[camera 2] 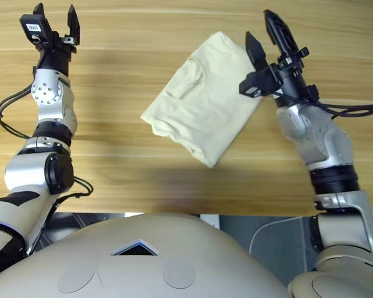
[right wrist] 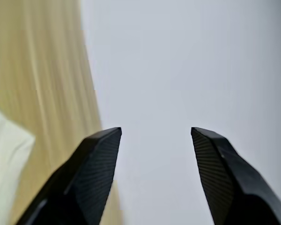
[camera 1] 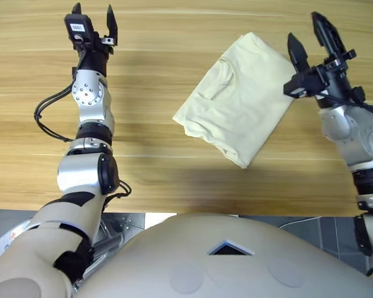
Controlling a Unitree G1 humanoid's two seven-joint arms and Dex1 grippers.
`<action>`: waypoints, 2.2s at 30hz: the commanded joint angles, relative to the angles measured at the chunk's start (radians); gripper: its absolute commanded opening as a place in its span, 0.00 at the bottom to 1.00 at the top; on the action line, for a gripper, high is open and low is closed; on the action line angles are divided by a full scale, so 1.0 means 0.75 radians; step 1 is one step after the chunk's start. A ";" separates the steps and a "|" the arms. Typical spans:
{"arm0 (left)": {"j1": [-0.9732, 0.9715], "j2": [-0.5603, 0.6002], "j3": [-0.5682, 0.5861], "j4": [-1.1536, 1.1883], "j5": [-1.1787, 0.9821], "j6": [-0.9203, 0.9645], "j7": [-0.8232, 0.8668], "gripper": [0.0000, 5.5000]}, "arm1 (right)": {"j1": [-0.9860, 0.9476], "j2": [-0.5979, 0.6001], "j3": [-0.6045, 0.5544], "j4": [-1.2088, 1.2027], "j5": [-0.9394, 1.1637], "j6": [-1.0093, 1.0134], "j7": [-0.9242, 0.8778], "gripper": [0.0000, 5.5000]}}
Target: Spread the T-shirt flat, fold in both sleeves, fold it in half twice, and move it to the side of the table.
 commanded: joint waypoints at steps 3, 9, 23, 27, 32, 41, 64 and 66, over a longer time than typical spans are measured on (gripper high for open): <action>0.072 -0.043 -0.064 -0.086 0.021 -0.045 -0.092 0.66 | -0.443 0.288 0.269 0.677 -0.111 0.043 0.191 0.50; 0.105 -0.079 -0.095 -0.201 0.024 -0.034 -0.110 0.66 | -0.654 0.346 0.378 0.969 -0.148 0.020 0.264 0.50; 0.123 -0.162 -0.126 -0.317 0.020 0.000 -0.090 0.66 | -0.847 0.549 0.604 1.176 -0.216 -0.058 0.459 0.50; 0.137 -0.156 -0.121 -0.351 0.012 0.011 -0.091 0.66 | -0.842 0.612 0.637 1.196 -0.220 -0.071 0.418 0.50; 0.159 -0.137 -0.098 -0.339 0.000 0.018 -0.071 0.66 | -0.838 0.617 0.672 1.108 -0.221 -0.227 0.316 0.50; 0.126 -0.154 -0.104 -0.332 -0.005 0.026 -0.076 0.66 | -0.579 0.553 0.810 0.664 -0.259 -0.357 0.447 0.50; 1.009 0.489 -0.341 -0.999 0.765 -0.279 -0.268 0.66 | 0.345 -0.244 -0.225 0.063 0.106 -0.354 0.205 0.50; 1.253 0.549 -0.416 -1.189 0.911 -0.225 -0.337 0.66 | 0.452 -0.332 -0.162 0.147 -0.046 -0.382 0.147 0.50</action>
